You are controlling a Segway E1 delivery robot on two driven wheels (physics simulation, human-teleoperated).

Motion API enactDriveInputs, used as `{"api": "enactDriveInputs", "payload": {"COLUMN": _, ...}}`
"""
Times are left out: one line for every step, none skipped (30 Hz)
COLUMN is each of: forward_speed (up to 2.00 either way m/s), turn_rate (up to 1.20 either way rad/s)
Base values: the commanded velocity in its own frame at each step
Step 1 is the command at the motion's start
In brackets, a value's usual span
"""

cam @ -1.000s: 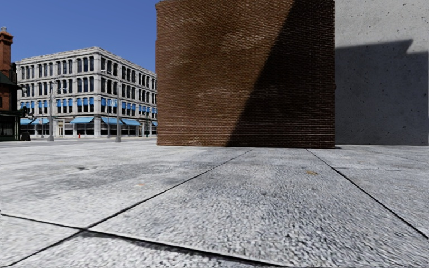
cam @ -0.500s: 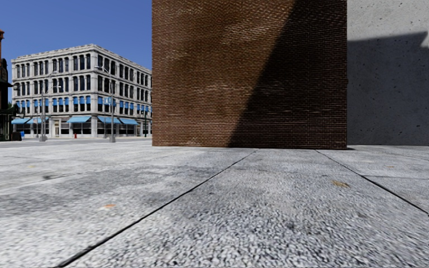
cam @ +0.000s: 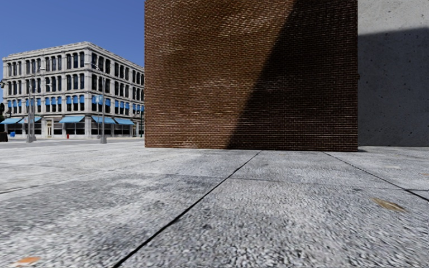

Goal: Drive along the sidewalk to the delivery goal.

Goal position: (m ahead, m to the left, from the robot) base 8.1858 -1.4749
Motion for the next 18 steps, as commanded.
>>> {"api": "enactDriveInputs", "payload": {"forward_speed": 2.00, "turn_rate": -0.20}}
{"api": "enactDriveInputs", "payload": {"forward_speed": 2.00, "turn_rate": -0.20}}
{"api": "enactDriveInputs", "payload": {"forward_speed": 2.00, "turn_rate": -0.21}}
{"api": "enactDriveInputs", "payload": {"forward_speed": 2.00, "turn_rate": -0.21}}
{"api": "enactDriveInputs", "payload": {"forward_speed": 2.00, "turn_rate": -0.23}}
{"api": "enactDriveInputs", "payload": {"forward_speed": 2.00, "turn_rate": -0.23}}
{"api": "enactDriveInputs", "payload": {"forward_speed": 2.00, "turn_rate": -0.23}}
{"api": "enactDriveInputs", "payload": {"forward_speed": 2.00, "turn_rate": -0.23}}
{"api": "enactDriveInputs", "payload": {"forward_speed": 2.00, "turn_rate": -0.23}}
{"api": "enactDriveInputs", "payload": {"forward_speed": 2.00, "turn_rate": -0.23}}
{"api": "enactDriveInputs", "payload": {"forward_speed": 2.00, "turn_rate": -0.23}}
{"api": "enactDriveInputs", "payload": {"forward_speed": 2.00, "turn_rate": -0.23}}
{"api": "enactDriveInputs", "payload": {"forward_speed": 2.00, "turn_rate": -0.23}}
{"api": "enactDriveInputs", "payload": {"forward_speed": 2.00, "turn_rate": -0.23}}
{"api": "enactDriveInputs", "payload": {"forward_speed": 2.00, "turn_rate": -0.23}}
{"api": "enactDriveInputs", "payload": {"forward_speed": 2.00, "turn_rate": -0.23}}
{"api": "enactDriveInputs", "payload": {"forward_speed": 2.00, "turn_rate": -0.23}}
{"api": "enactDriveInputs", "payload": {"forward_speed": 2.00, "turn_rate": -0.23}}
